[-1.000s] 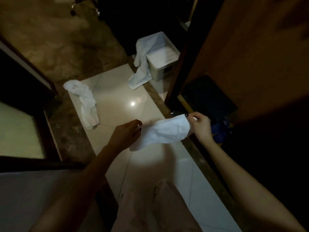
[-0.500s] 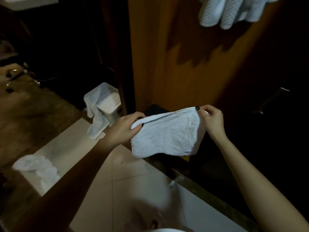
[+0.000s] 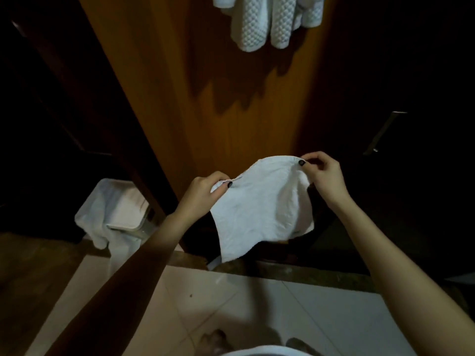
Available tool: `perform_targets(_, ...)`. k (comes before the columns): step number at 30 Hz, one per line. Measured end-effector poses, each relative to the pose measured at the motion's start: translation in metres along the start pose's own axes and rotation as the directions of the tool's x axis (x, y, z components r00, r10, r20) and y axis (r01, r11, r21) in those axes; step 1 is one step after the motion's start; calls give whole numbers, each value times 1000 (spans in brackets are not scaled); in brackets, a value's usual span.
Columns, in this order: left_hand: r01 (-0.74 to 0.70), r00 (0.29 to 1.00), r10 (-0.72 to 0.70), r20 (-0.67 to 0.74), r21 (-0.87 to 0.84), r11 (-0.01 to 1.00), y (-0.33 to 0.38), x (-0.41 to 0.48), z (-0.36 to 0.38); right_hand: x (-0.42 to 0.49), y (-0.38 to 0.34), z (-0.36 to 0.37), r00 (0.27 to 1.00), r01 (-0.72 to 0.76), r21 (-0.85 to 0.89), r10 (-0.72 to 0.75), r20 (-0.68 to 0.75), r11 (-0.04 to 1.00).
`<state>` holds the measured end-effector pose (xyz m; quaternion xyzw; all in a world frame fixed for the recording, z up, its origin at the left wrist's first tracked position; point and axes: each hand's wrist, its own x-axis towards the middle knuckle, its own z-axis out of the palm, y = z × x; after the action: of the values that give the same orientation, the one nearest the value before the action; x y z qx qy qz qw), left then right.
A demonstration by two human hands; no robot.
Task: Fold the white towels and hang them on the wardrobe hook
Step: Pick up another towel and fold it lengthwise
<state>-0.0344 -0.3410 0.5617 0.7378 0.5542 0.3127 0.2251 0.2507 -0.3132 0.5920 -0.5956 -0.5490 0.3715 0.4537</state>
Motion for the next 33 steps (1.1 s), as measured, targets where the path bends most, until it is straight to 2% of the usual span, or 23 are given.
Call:
perform_targets(4, 45, 999, -41, 23, -222, 974, -14, 23, -15, -11, -21, 33, 996, -36, 89, 29, 82, 995)
perform_targets(9, 177, 983, -174, 51, -477, 861, -16, 41, -37, -20, -45, 76, 972, -70, 103, 44, 229, 992)
perform_targets(11, 165, 985, -164, 49, -530, 832, -19, 46, -46, -22, -56, 87, 951, -79, 129, 36, 306, 988)
perform_targets(14, 134, 990, -82, 118, -562, 816, -19, 53, -59, -26, -72, 97, 925, -80, 100, 37, 378, 992)
perform_targets(16, 113, 989, -36, 144, -573, 812, -14, 56, -66, -31, -81, 104, 951, -7, 24, -1, 309, 1000)
perform_targets(19, 104, 994, -59, 92, -623, 775, -2, 55, -71, -39, -93, 112, 982, 129, -137, -108, 152, 982)
perform_targets(23, 76, 996, -33, 78, -642, 763, 14, 49, -77, -48, -109, 114, 964, 258, -282, -225, 143, 924)
perform_targets(27, 47, 990, 46, 130, -634, 772, 25, 42, -86, -48, -113, 109, 958, 286, -444, -251, 137, 849)
perform_targets(33, 7, 981, 120, 151, -649, 761, 42, 43, -88, -52, -122, 94, 970, 240, -341, -213, 114, 909)
